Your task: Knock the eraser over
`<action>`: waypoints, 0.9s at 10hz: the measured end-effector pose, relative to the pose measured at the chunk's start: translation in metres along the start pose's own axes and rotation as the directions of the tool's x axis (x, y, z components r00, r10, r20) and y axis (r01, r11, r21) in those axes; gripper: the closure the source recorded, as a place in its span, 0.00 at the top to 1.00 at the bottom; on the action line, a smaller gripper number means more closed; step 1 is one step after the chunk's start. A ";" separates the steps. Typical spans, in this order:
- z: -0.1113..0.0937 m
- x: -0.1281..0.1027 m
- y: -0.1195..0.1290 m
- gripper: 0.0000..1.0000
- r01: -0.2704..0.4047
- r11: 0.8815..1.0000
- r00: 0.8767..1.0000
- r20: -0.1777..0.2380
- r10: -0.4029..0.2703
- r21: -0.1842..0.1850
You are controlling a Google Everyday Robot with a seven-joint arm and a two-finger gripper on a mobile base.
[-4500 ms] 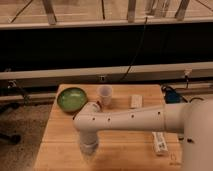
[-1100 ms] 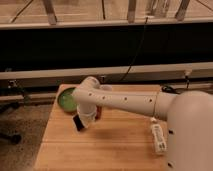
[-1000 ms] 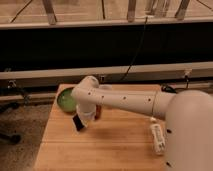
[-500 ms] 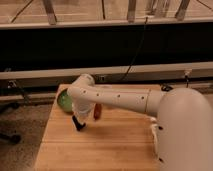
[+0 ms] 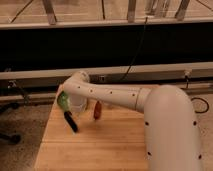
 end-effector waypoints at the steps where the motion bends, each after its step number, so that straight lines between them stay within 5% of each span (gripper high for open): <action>1: 0.000 -0.001 -0.004 0.00 0.014 1.000 1.000 0.006 -0.014 0.013; 5: -0.003 -0.014 0.006 0.00 0.037 0.999 0.998 0.043 -0.037 0.005; 9: 0.002 -0.055 -0.013 0.00 0.112 0.994 0.988 0.102 -0.113 0.013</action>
